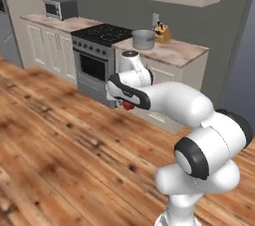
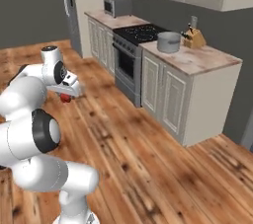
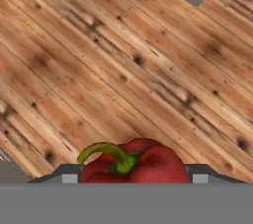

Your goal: Turn on the sink faucet. Then move the bell pepper from the counter to the sink. Turn off the sink. Move the vegetable from the sink to the pot next to the stove. Finally move the pot to the front left burner.

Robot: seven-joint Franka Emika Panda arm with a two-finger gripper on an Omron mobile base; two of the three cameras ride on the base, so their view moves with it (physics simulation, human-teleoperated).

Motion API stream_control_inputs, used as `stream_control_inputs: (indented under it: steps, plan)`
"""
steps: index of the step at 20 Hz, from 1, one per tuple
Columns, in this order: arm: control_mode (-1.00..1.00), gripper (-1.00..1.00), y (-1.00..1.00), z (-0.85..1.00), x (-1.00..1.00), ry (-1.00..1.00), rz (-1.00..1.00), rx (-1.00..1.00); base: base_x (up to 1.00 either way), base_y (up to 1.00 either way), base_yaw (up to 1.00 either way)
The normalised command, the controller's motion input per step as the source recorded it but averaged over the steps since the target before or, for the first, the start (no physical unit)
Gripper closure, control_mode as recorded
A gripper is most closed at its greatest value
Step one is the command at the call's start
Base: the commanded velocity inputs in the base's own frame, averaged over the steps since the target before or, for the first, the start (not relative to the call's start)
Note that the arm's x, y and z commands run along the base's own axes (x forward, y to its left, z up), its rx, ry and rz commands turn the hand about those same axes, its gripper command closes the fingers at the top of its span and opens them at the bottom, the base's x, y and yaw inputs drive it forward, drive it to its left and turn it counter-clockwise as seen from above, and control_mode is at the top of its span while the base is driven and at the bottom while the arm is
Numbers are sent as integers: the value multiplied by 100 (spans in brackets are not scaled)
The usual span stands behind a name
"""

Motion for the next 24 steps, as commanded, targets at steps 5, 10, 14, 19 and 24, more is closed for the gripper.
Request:
stream_control_inputs:
  steps: [5, 10, 14, 19, 24]
  plan:
    - [100, 100, 0, 0, 0, 0, 0, 0, 86, -18, -35]
    - [100, 100, 0, 0, 0, 0, 0, 0, 89, -4, -34]
    - [100, 100, 0, 0, 0, 0, 0, 0, 88, 1, -35]
    - [100, 100, 0, 0, 0, 0, 0, 0, 66, 19, -33]
    - [100, 100, 0, 0, 0, 0, 0, 0, 58, 41, -30]
